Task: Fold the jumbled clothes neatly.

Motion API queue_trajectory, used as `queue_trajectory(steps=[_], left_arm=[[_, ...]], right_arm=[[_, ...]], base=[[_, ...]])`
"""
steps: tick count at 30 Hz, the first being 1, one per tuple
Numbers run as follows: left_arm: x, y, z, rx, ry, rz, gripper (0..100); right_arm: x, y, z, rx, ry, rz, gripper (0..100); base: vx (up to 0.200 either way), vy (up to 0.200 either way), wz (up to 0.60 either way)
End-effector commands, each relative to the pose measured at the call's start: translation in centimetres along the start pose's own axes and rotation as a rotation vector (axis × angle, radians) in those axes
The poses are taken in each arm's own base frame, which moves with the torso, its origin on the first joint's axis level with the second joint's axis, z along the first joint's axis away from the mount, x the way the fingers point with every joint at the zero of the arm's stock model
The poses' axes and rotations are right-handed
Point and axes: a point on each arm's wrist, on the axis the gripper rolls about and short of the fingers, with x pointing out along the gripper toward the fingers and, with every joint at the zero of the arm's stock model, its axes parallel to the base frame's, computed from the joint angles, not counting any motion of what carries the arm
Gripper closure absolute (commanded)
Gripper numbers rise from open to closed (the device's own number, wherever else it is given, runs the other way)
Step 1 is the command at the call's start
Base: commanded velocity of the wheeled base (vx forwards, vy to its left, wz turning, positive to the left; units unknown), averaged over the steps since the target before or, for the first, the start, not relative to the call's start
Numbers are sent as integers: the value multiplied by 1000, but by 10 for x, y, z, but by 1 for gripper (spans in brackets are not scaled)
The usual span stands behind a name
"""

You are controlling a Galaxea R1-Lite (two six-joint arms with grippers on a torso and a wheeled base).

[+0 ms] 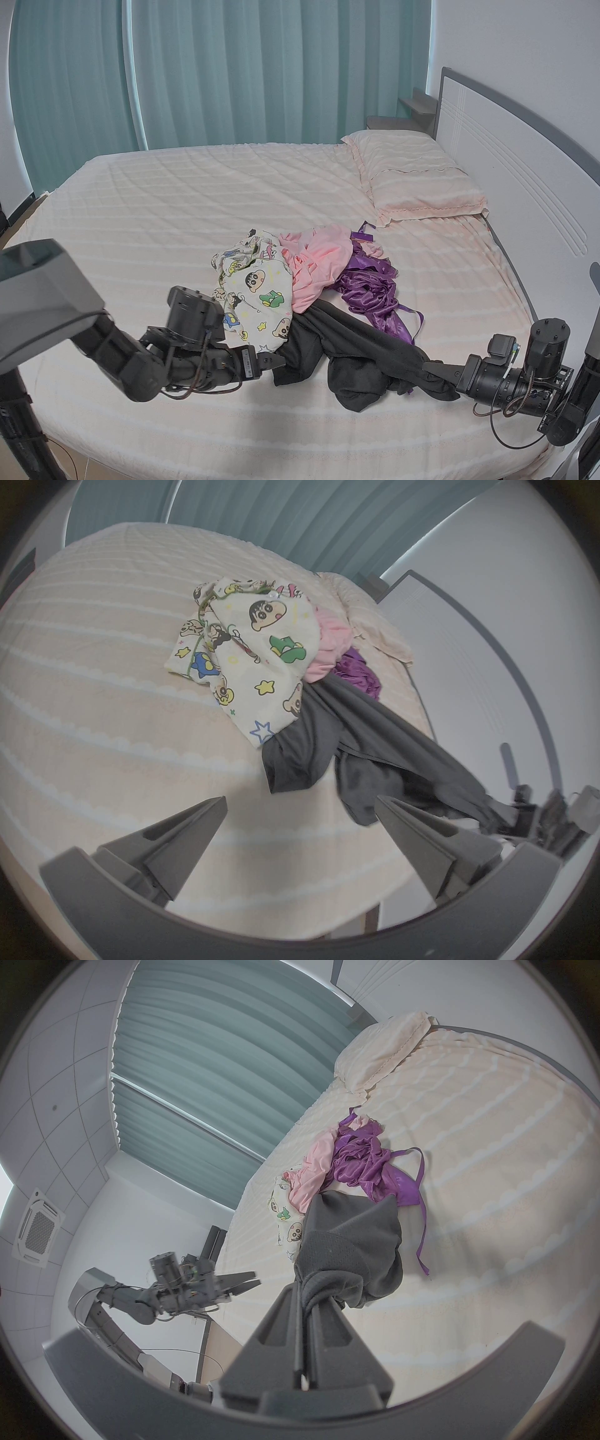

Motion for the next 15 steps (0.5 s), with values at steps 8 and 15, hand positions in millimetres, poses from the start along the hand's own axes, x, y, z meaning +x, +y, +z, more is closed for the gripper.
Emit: queue_trajectory(steps=[8, 15], left_arm=[[89, -4, -12, 42, 16, 60, 0], [110, -3, -10, 55, -9, 92, 0]], right_arm=[[-3, -3, -2, 7, 6, -16, 100], [-3, -3, -2, 11, 11, -22, 100]], base=[[0, 0, 0], [0, 0, 0]])
